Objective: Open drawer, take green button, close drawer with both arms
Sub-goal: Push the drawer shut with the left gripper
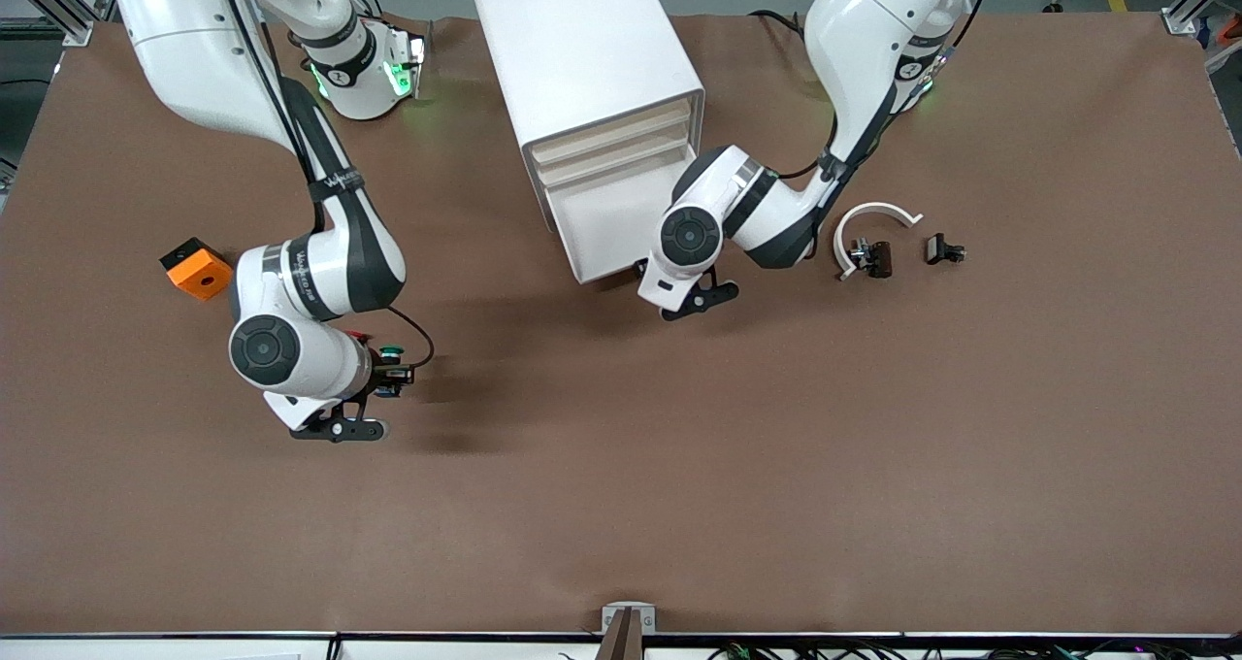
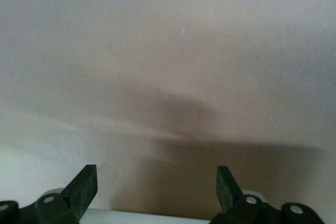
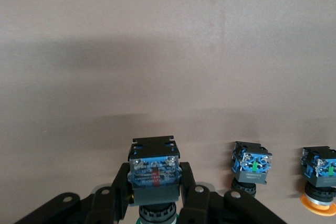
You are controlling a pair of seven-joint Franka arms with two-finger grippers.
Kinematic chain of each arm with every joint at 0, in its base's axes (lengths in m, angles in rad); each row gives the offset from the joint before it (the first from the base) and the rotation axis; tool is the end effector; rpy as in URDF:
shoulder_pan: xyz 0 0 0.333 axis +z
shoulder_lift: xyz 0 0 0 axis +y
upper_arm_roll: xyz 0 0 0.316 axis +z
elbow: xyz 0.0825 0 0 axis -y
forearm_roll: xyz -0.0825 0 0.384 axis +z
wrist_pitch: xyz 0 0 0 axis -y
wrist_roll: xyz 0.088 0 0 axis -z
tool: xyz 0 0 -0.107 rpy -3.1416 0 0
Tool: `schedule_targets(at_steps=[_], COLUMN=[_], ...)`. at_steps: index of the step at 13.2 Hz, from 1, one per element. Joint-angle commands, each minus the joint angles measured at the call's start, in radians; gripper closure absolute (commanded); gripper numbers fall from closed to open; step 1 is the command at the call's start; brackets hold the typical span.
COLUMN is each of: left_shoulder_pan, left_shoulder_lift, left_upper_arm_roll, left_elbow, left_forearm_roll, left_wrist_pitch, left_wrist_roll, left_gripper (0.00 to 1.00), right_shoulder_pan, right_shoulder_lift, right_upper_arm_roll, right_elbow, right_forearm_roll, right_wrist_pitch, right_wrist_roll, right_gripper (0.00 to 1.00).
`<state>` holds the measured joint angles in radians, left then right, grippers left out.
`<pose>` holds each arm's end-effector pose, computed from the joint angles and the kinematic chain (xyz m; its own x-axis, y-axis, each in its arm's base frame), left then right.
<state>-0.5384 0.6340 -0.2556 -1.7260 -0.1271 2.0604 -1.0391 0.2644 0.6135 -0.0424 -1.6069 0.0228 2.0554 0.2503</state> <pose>0.4509 -0.4515 0.2088 0.8719 0.3409 -0.3516 0.3160 -0.9401 -0.1279 0.6568 0.1530 0.2576 0.9869 -0.0381 -0.1570 -0.0311 -0.9984 0.0466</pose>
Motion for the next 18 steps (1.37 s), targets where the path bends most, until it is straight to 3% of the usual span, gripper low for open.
schedule_targets(at_steps=[1, 7, 11, 12, 14, 18], left_shoulder_pan=[0.005, -0.032, -0.058, -0.066, -0.068, -0.035], left_shoulder_lift=[-0.020, -0.004, 0.007, 0.007, 0.007, 0.001], left_upper_arm_roll=[-0.045, -0.090, -0.091, -0.091, -0.091, -0.073], left_elbow=[-0.017, -0.017, -0.012, -0.010, -0.010, 0.005], left_forearm_roll=[-0.032, -0.101, -0.199, -0.212, -0.216, -0.246], left_wrist_pitch=[-0.037, -0.037, -0.037, -0.037, -0.037, -0.037], left_wrist_roll=[-0.041, -0.084, -0.122, -0.131, -0.166, -0.197], left_gripper=[0.00, 0.00, 0.00, 0.00, 0.00, 0.00], right_shoulder_pan=[-0.033, -0.021, -0.021, -0.021, -0.021, -0.033], right_shoulder_lift=[0.023, 0.018, 0.017, 0.015, -0.001, -0.125], right_upper_arm_roll=[0.016, 0.018, 0.016, 0.016, 0.016, 0.018], right_elbow=[-0.014, -0.142, -0.151, -0.150, -0.150, -0.133], right_forearm_roll=[-0.003, 0.026, 0.031, 0.031, 0.029, 0.029], right_wrist_pitch=[0.008, 0.141, 0.149, 0.144, 0.128, -0.036], right_wrist_roll=[0.007, 0.066, 0.066, 0.067, 0.067, 0.050], right_gripper=[0.61, 0.61, 0.58, 0.43, 0.00, 0.00])
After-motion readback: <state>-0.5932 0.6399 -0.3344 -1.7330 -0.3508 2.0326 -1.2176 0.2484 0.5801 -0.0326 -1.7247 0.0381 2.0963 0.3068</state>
